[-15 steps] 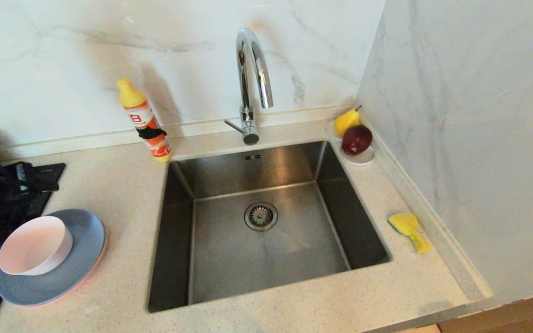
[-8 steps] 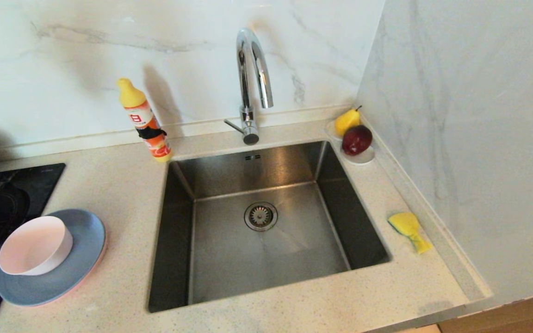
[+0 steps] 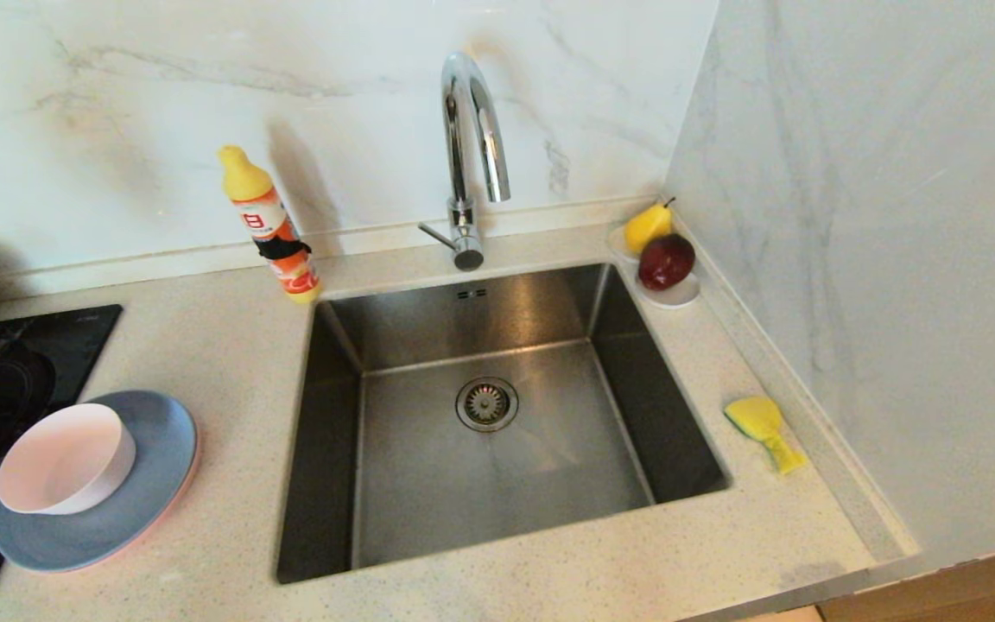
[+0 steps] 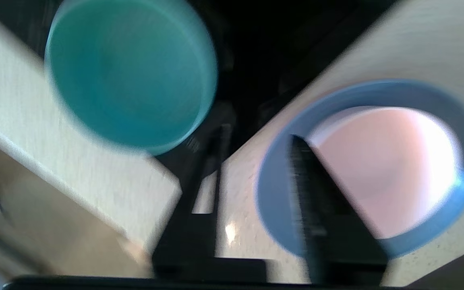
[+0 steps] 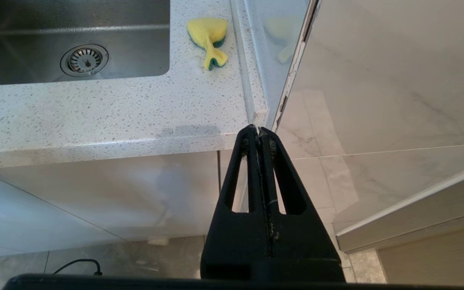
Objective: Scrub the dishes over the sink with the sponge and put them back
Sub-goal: Place the bowl on the bowl
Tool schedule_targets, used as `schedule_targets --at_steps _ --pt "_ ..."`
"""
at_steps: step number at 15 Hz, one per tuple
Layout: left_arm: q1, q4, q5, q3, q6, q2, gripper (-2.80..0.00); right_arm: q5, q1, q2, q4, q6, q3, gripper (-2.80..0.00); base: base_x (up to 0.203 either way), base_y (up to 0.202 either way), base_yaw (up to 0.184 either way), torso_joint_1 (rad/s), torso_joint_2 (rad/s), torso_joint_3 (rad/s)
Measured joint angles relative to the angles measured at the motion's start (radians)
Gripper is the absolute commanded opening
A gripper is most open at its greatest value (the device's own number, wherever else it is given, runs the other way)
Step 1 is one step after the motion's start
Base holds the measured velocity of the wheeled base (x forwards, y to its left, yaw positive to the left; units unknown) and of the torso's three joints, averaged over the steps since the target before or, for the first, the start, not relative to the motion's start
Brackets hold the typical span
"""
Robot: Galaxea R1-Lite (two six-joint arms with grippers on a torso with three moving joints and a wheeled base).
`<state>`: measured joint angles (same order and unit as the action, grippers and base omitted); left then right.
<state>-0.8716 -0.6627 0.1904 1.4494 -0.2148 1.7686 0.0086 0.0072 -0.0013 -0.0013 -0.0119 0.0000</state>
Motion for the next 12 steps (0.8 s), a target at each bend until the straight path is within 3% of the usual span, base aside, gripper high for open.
schedule_targets --at_steps 2,8,12 --pt "-0.026 -0.044 0.006 -0.006 -0.014 0.025 0.00 0.000 0.000 0.000 0.000 0.000 0.000 -2.80 0.000 0.000 0.000 0.000 0.00 0.000" --pt "-0.068 -0.038 0.010 -0.007 -0.056 0.095 0.00 0.000 0.000 0.000 0.000 0.000 0.000 -2.80 0.000 0.000 0.000 0.000 0.00 0.000" --pt "-0.083 0.020 0.010 -0.001 -0.069 0.134 0.00 0.000 0.000 0.000 0.000 0.000 0.000 -2.80 0.000 0.000 0.000 0.000 0.00 0.000"
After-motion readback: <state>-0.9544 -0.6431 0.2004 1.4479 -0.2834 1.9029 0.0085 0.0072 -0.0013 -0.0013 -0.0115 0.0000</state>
